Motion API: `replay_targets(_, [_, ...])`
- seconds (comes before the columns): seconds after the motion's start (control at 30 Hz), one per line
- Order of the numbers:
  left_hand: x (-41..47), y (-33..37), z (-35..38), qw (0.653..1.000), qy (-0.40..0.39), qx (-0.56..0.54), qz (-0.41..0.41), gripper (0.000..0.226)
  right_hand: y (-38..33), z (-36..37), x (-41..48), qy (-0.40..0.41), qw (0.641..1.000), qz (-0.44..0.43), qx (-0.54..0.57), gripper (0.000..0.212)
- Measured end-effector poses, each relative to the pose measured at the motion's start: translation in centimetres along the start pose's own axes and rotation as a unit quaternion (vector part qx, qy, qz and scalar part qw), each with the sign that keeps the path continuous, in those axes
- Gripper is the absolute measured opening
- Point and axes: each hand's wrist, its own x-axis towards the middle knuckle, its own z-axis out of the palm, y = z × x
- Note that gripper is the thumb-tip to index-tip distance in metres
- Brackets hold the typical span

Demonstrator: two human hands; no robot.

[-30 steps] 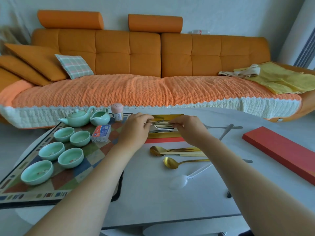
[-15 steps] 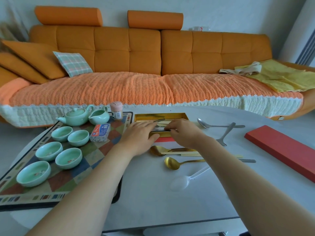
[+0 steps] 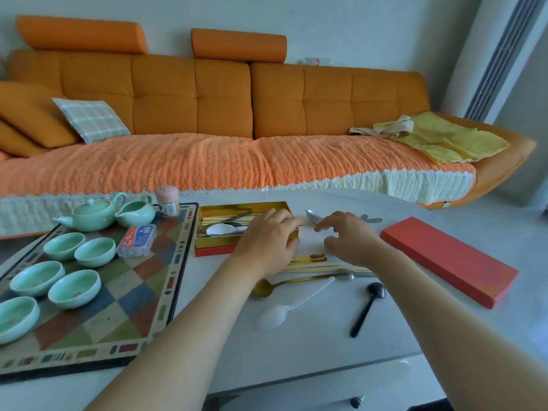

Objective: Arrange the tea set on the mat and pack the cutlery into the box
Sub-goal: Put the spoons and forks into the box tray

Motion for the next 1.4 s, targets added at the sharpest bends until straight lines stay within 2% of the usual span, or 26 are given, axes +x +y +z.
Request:
replay_targets(0.13, [0.9,2.0,1.7,0.999,-0.016,-0.018,0.023,0.039,1.8,-0.3,-2.0,-0.109,0.993,0.029,-0.033,0.061])
replay_targets(0.2, [1.1,2.4,2.3,0.999,-0.027,-0.023,0.023,0.041,2.3,-0.1,-2.4,-0.108,0.993,0.019,-0.033,0.055])
replay_targets(0.3, [1.3,2.7,2.7,0.999,-0.038,-0.039,0.005,0.043,2.6,0.2,-2.1,-0.077,0.996,-0.002,-0.046,0.036])
replay_targets(0.4, [1.4,3.0,2.8,0.997,-0.042,-0.059,-0.012,0.046,2.7,0.4,-1.7,-0.057,0.991,-0.030,-0.113,0.033])
replay_targets(0.5, [1.6,3.3,2.4,0.994,-0.037,-0.100,-0.027,0.049,2.3,0.1,-1.4,-0.004,0.986,-0.075,-0.148,0.029])
replay_targets(0.57, [1.6,3.4,1.9,0.990,-0.015,-0.141,-0.027,0.047,1.8,-0.2,-1.0,0.042,0.981,-0.112,-0.152,0.025])
replay_targets(0.67, [1.7,3.1,0.9,0.980,0.045,-0.195,-0.023,0.032,0.5,-0.4,-0.6,0.086,0.968,-0.164,-0.172,0.013])
replay_targets(0.73, [1.7,2.6,0.1,0.972,0.074,-0.220,-0.031,0.020,-0.4,-0.6,-0.6,0.110,0.966,-0.184,-0.144,0.007])
replay_targets(0.87, [1.6,0.7,-1.8,0.960,0.096,-0.245,-0.092,0.009,-2.7,-0.7,-0.2,0.132,0.967,-0.213,-0.037,0.011])
replay_targets(0.97, [1.3,-1.3,-2.8,0.933,0.110,-0.301,-0.161,0.009,-4.8,-0.8,0.3,0.143,0.968,-0.204,0.041,0.021])
replay_targets(1.1, [0.7,-4.6,-4.3,0.832,0.148,-0.447,-0.293,0.012,-6.6,-0.2,1.6,0.152,0.964,-0.192,0.100,0.035])
replay_targets(1.17, [0.4,-6.3,-4.9,0.801,0.170,-0.464,-0.337,0.015,-7.1,0.5,2.8,0.171,0.960,-0.193,0.105,0.035])
replay_targets(1.23, [0.1,-7.7,-5.2,0.787,0.183,-0.465,-0.363,0.017,-7.7,1.5,4.2,0.183,0.958,-0.202,0.091,0.031])
replay_targets(1.3, [-0.2,-8.7,-5.2,0.782,0.198,-0.449,-0.385,0.017,-8.3,2.7,5.6,0.162,0.962,-0.205,0.085,0.031])
replay_targets(1.4, [-0.8,-9.8,-5.0,0.810,0.202,-0.367,-0.410,0.015,-9.1,4.0,7.1,0.103,0.973,-0.187,0.084,0.036])
